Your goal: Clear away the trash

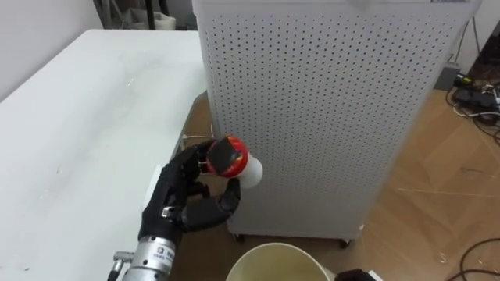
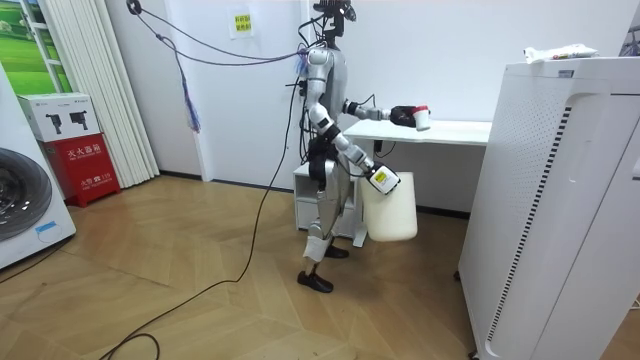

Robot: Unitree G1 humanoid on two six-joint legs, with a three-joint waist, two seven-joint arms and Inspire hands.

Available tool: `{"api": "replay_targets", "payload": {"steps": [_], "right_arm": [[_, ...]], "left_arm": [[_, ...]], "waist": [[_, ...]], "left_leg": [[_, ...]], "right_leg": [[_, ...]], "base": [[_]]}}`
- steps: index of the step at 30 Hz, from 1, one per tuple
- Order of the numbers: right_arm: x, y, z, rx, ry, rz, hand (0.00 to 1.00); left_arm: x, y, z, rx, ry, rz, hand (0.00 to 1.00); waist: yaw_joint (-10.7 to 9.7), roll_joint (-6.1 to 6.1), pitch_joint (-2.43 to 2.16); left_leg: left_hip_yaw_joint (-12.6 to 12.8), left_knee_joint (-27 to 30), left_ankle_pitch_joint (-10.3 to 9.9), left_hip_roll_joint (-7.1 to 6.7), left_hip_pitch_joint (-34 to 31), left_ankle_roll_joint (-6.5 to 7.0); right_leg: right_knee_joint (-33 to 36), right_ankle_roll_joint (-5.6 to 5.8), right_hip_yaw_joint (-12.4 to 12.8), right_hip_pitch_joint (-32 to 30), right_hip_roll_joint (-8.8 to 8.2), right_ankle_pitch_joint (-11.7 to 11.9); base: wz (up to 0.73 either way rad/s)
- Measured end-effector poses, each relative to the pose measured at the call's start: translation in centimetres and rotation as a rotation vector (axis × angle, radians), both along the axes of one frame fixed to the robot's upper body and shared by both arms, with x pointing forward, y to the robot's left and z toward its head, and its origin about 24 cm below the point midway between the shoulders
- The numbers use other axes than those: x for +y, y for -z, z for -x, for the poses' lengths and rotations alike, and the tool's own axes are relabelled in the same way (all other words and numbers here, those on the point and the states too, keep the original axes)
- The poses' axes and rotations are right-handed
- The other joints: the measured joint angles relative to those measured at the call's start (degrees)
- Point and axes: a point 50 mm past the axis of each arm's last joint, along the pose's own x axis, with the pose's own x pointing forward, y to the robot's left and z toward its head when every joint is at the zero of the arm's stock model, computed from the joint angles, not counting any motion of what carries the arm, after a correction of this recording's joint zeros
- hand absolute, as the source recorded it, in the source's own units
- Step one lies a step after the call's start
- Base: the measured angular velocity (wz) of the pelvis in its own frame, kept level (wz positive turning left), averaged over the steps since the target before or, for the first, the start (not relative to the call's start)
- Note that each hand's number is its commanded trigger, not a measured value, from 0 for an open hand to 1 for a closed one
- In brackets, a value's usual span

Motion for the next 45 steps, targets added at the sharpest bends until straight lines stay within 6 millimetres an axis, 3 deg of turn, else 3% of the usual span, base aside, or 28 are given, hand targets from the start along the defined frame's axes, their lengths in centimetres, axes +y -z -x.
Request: {"api": "replay_targets", "payload": {"steps": [6,12,18,22,24,36,45], "right_arm": [[-0.3,-0.8,-1.3,-0.032,-0.012,0.014,1.00],[-0.5,-1.1,-1.6,-0.043,-0.016,0.024,1.00],[-0.8,-1.2,-1.7,-0.058,-0.002,0.038,1.00],[-1.0,-1.0,-1.5,-0.045,0.003,0.040,1.00],[-1.0,-1.0,-1.5,-0.045,0.004,0.040,1.00],[-1.2,-0.7,-1.2,-0.025,0.001,0.042,1.00],[-1.1,-0.1,-0.9,0.004,0.010,0.052,1.00]], "left_arm": [[-0.1,1.8,1.3,0.092,0.095,-0.029,1.00],[-0.2,2.3,1.8,0.119,0.153,-0.066,1.00],[-0.5,2.4,2.0,0.125,0.167,-0.067,1.00],[-0.4,2.5,2.1,0.132,0.164,-0.055,1.00],[-0.4,2.6,2.2,0.136,0.164,-0.055,0.00],[-0.8,2.7,2.4,0.153,0.220,-0.002,0.00],[-2.8,3.9,3.4,0.211,0.332,0.027,0.00]], "waist": [[-0.2,-0.18,0.12],[-0.4,-0.08,0.13],[-0.6,0.87,0.52],[-0.8,1.17,0.48],[-0.9,1.16,0.48],[-1.7,0.88,0.42],[-1.9,0.07,0.69]], "left_leg": [[0.3,0.0,0.0,0.09,-1.0,0.00],[0.4,0.2,0.0,0.06,-2.5,0.02],[0.4,0.1,0.0,0.05,-2.5,0.02],[0.5,0.0,0.0,0.06,-2.6,0.03],[0.6,0.0,0.0,0.01,-2.6,0.03],[0.7,0.0,0.0,-0.13,-2.9,0.04],[0.7,0.1,0.0,-0.10,-3.1,0.04]], "right_leg": [[0.4,0.00,0.2,-1.4,0.02,0.0],[0.9,0.01,-0.3,-3.0,-0.17,0.0],[0.9,0.01,-0.5,-3.0,-0.21,0.0],[0.9,0.02,-0.5,-3.2,-0.27,0.0],[0.9,0.03,-0.4,-3.2,-0.33,0.0],[1.1,0.17,0.1,-3.9,-0.49,-0.1],[1.2,0.18,0.2,-4.0,-0.42,-0.1]], "base": [[-0.03],[0.00],[0.00],[0.00],[-0.02],[-0.01],[0.00]]}}
